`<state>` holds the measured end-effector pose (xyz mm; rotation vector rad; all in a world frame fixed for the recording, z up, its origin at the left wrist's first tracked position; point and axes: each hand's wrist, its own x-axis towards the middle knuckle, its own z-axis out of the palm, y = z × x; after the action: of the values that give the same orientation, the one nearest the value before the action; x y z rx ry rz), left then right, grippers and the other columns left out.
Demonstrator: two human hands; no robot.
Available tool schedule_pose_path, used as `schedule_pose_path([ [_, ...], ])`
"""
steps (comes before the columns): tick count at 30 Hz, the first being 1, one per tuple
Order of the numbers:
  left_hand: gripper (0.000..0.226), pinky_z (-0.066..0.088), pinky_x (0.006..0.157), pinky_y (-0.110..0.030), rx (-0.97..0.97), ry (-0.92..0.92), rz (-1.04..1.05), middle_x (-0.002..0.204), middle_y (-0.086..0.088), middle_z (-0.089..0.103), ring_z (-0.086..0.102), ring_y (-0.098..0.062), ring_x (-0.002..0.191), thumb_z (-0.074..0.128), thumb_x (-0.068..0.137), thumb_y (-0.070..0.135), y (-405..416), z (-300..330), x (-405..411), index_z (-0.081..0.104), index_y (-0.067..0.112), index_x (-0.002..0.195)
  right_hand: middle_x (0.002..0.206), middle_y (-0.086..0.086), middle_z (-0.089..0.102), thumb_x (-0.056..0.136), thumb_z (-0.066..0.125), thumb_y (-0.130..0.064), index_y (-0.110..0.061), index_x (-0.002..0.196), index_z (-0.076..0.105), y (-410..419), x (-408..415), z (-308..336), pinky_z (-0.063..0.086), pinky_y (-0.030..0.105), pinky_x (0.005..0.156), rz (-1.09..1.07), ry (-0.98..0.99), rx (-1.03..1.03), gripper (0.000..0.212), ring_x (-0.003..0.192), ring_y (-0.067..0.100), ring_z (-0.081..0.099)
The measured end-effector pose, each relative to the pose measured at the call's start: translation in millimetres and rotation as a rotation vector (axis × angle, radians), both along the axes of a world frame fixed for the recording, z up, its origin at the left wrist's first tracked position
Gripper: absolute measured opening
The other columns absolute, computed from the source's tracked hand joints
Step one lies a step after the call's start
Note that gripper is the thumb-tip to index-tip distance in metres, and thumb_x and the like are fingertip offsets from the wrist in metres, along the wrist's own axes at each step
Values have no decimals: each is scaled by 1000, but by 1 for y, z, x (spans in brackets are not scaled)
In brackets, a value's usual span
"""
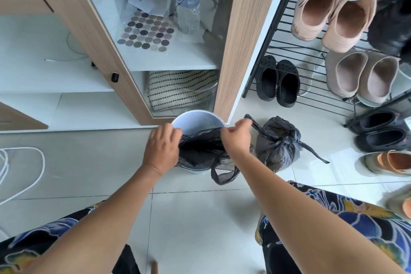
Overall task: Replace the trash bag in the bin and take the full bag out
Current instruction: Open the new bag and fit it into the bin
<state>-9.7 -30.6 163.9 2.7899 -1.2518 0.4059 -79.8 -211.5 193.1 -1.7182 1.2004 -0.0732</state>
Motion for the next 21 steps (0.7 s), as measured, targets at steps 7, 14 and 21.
schedule_pose_path([
  [7, 23, 52, 65, -31, 288, 210, -356, 94, -3, 60, 61, -23, 83, 70, 70, 9, -22, -12, -2, 69, 15, 92, 102, 20, 68, 89, 44, -15, 0, 95, 66, 10, 13, -17, 46, 30, 82, 551, 176, -174, 27, 97, 35, 61],
  [14, 99, 41, 106, -41, 297, 725, 118, 146, -19, 40, 44, -35, 132, 68, 82, 32, -41, -13, 27, 0, 23, 153, 151, 9, 26, 98, 31, -32, -30, 146, 26, -2, 15, -34, 28, 55, 111, 660, 246, -223, 49, 137, 38, 25],
  [21, 148, 36, 108, -41, 288, 919, 239, 151, -22, 27, 34, -35, 139, 93, 46, 39, -46, -15, 73, -12, 34, 150, 139, 5, 49, 96, 26, -47, -49, 139, 30, -19, 41, -41, 42, 48, 101, 511, 74, -220, 43, 119, 31, 51],
])
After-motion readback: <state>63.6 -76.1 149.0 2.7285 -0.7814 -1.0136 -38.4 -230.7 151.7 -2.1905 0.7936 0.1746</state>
